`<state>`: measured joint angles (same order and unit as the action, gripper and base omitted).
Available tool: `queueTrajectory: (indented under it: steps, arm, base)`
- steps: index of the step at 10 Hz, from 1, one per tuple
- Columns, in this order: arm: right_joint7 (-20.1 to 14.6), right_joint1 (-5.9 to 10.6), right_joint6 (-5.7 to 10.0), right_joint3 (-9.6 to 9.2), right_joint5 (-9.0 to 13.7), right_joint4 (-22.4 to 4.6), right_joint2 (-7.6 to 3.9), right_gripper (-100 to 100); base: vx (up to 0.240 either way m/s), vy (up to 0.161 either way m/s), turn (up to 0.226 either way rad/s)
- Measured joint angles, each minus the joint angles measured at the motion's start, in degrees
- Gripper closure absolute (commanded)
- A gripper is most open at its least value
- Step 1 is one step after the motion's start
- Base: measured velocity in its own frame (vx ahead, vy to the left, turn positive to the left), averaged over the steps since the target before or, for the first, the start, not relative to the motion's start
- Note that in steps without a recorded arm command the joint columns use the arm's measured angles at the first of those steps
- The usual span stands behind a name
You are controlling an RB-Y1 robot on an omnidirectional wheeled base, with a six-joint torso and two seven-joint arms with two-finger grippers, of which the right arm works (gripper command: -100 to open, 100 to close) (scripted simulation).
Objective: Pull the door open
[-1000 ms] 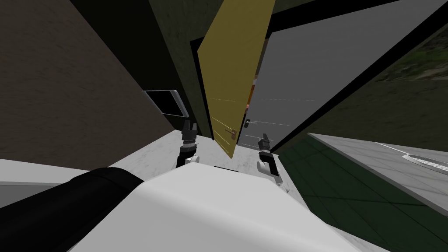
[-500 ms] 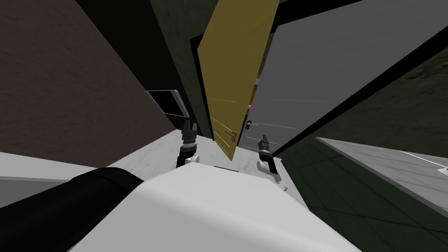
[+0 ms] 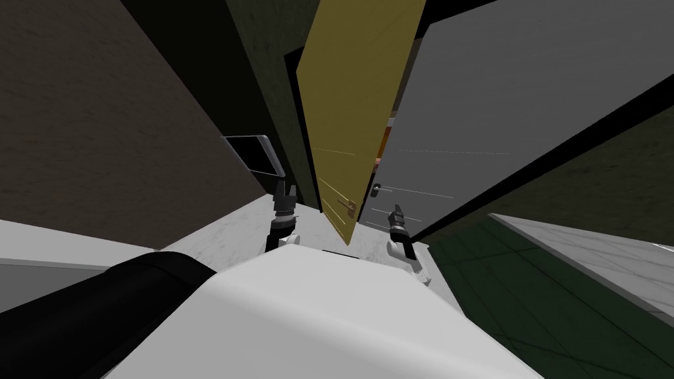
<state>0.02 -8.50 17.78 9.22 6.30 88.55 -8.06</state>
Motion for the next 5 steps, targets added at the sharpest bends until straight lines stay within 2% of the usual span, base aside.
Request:
queueTrajectory:
  steps: [5]
  arm:
    - [-0.56,2.19,-0.75,1.18,0.44,-4.58,-0.43,-100]
  base:
    - [0.086,-0.039,0.057]
